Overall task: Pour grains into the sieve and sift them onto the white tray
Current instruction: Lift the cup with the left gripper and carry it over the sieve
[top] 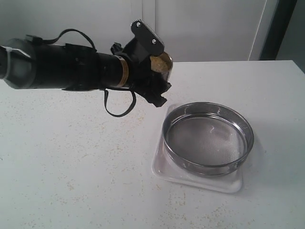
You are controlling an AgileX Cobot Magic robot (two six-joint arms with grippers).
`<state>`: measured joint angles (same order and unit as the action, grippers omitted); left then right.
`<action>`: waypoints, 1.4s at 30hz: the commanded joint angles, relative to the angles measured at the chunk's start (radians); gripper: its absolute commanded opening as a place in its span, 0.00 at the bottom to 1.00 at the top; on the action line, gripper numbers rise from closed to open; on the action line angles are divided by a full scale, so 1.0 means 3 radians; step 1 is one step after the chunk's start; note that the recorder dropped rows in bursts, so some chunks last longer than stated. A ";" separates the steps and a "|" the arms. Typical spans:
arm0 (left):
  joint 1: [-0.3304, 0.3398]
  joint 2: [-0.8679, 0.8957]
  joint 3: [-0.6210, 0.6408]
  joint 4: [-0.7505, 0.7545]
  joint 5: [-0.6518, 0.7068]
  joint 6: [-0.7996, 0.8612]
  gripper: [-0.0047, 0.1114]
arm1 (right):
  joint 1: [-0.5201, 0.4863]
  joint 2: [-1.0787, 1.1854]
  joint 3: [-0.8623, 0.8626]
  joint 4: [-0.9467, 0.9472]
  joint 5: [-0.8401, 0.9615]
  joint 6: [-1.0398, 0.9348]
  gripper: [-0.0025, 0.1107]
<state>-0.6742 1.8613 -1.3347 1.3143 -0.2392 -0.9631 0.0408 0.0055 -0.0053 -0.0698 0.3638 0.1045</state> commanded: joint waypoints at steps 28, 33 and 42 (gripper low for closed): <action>-0.0452 0.0448 -0.0478 0.1336 0.0520 0.0084 0.04 | -0.0027 -0.0018 0.0018 -0.0017 -0.0052 0.0012 0.02; -0.0452 0.0448 -0.0478 0.1434 0.0530 0.0084 0.04 | -0.0027 -0.0018 0.0018 -0.0017 -0.0052 0.0012 0.02; -0.0562 0.0454 -0.0478 0.1434 0.0797 0.0387 0.04 | -0.0027 -0.0018 0.0018 -0.0017 -0.0052 0.0012 0.02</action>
<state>-0.8154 2.0104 -1.4659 1.7267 -0.0556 -0.8941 0.0408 0.0055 -0.0053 -0.0698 0.3638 0.1045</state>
